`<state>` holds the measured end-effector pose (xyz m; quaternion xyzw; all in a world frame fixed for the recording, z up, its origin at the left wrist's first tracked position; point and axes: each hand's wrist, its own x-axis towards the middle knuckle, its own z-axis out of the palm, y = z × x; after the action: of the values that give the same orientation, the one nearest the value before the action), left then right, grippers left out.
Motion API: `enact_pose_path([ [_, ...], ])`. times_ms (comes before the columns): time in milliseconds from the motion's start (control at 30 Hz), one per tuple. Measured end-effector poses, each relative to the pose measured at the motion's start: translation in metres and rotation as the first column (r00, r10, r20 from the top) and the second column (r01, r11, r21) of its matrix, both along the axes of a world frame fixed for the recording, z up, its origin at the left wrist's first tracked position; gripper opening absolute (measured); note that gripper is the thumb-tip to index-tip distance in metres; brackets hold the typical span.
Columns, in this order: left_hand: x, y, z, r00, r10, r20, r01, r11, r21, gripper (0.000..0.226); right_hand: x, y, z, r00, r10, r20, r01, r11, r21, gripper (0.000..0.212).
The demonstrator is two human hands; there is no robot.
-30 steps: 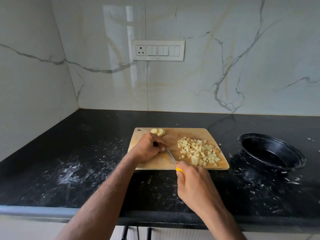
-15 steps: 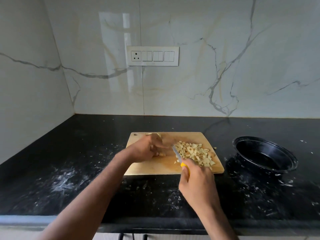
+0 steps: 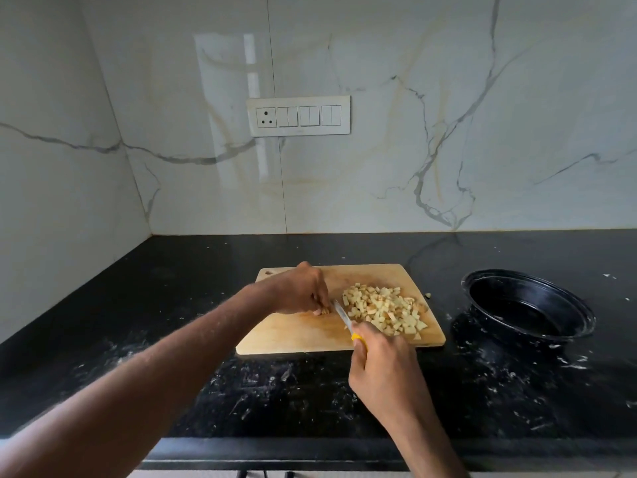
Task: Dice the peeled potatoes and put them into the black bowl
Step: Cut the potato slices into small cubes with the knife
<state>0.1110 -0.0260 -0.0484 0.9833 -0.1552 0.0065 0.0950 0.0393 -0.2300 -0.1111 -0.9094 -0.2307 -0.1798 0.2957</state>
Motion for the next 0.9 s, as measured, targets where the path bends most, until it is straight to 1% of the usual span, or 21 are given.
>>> enact_pose_path([
  [100,0.000,-0.014,-0.007,0.991,0.130,0.035,-0.129,0.991,-0.031,0.014,0.001,0.001,-0.002,1.000,0.013,0.007,-0.013,1.000,-0.005,0.031],
  [167,-0.002,-0.024,-0.011,0.970,0.233,0.063,-0.233,0.972,-0.012,0.011,0.001,0.002,-0.002,1.000,0.023,-0.004,-0.023,1.000,-0.019,0.032],
  [233,-0.003,-0.027,-0.013,0.957,0.278,0.081,-0.279,0.960,0.002,0.012,-0.001,0.003,-0.001,0.999,0.032,-0.010,-0.032,0.999,-0.027,0.030],
  [333,-0.006,-0.016,-0.006,0.960,0.276,0.050,-0.276,0.961,-0.012,0.017,-0.005,0.002,0.002,0.999,0.042,0.001,-0.042,0.998,-0.039,0.028],
  [400,-0.009,0.000,-0.001,0.958,0.284,0.032,-0.282,0.958,-0.054,0.026,-0.007,0.002,0.002,0.999,0.052,0.010,-0.052,0.997,-0.052,0.031],
  [467,-0.013,0.013,0.001,0.965,0.263,0.003,-0.262,0.962,-0.076,0.030,-0.007,0.003,0.002,0.998,0.060,0.009,-0.060,0.997,-0.055,0.034],
  [567,-0.019,0.020,-0.006,0.968,0.251,-0.006,-0.248,0.954,-0.166,0.029,-0.006,0.003,0.001,0.998,0.058,0.001,-0.058,0.995,-0.079,0.037],
  [667,-0.023,0.015,-0.011,0.965,0.262,0.023,-0.249,0.935,-0.252,0.025,-0.007,0.004,0.001,0.999,0.050,0.008,-0.049,0.995,-0.091,0.037],
  [800,-0.022,0.005,-0.018,0.944,0.325,0.046,-0.296,0.903,-0.312,0.023,-0.006,0.005,-0.001,0.998,0.051,0.023,-0.049,0.994,-0.096,0.037],
  [900,-0.021,0.001,-0.020,0.936,0.351,0.042,-0.321,0.894,-0.313,0.018,-0.005,0.006,-0.002,0.998,0.057,0.026,-0.054,0.993,-0.110,0.038],
])
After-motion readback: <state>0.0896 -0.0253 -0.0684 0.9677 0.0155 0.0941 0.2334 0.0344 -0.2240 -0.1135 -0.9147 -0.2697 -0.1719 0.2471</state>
